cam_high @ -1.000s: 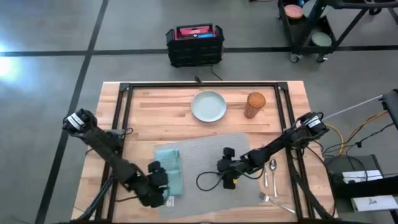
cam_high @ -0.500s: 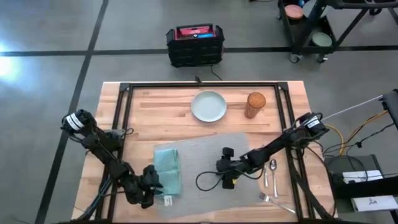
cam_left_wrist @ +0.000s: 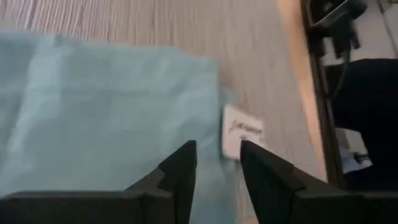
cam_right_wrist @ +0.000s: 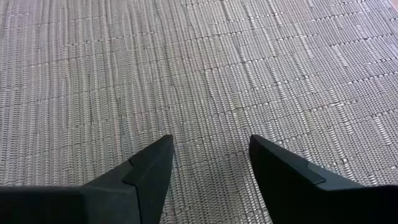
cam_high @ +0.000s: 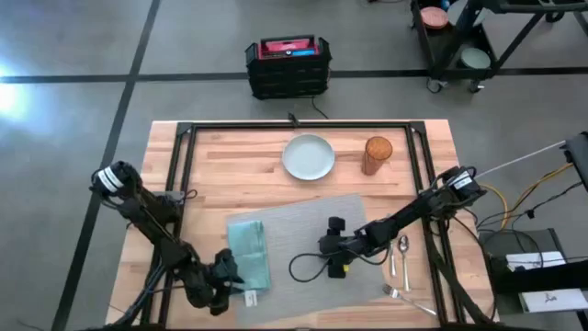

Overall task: Set table place
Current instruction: Adjust the table napkin and the table mat

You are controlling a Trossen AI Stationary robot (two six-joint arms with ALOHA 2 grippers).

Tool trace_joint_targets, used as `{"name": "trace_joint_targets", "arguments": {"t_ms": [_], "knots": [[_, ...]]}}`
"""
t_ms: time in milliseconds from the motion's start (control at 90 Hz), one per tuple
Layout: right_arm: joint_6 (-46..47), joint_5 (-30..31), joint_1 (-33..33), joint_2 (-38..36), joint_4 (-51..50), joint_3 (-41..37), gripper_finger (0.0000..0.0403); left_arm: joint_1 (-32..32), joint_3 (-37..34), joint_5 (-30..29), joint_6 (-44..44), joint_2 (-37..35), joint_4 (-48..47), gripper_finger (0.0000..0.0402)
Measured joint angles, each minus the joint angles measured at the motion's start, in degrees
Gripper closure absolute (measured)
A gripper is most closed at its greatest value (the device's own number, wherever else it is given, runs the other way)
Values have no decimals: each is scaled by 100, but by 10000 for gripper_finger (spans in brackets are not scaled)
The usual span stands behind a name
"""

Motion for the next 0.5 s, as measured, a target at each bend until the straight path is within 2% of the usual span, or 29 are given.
{"name": "trace_joint_targets", "arguments": {"t_ms": [144, 256, 400, 500], "knots": [[243, -311, -12, -121, -289, 174, 203, 229, 516, -571, 349, -48, -581, 288], [416, -608, -31, -454, -1175, 518, 203, 560, 820, -979, 547, -57, -772, 288], [664, -629, -31, -981, -2856, 934, 203, 1057, 969, -518, 562, -61, -989, 288], [799, -626, -31, -1242, -3537, 951, 203, 1271, 948, -41, 277, -59, -1337, 288]]}}
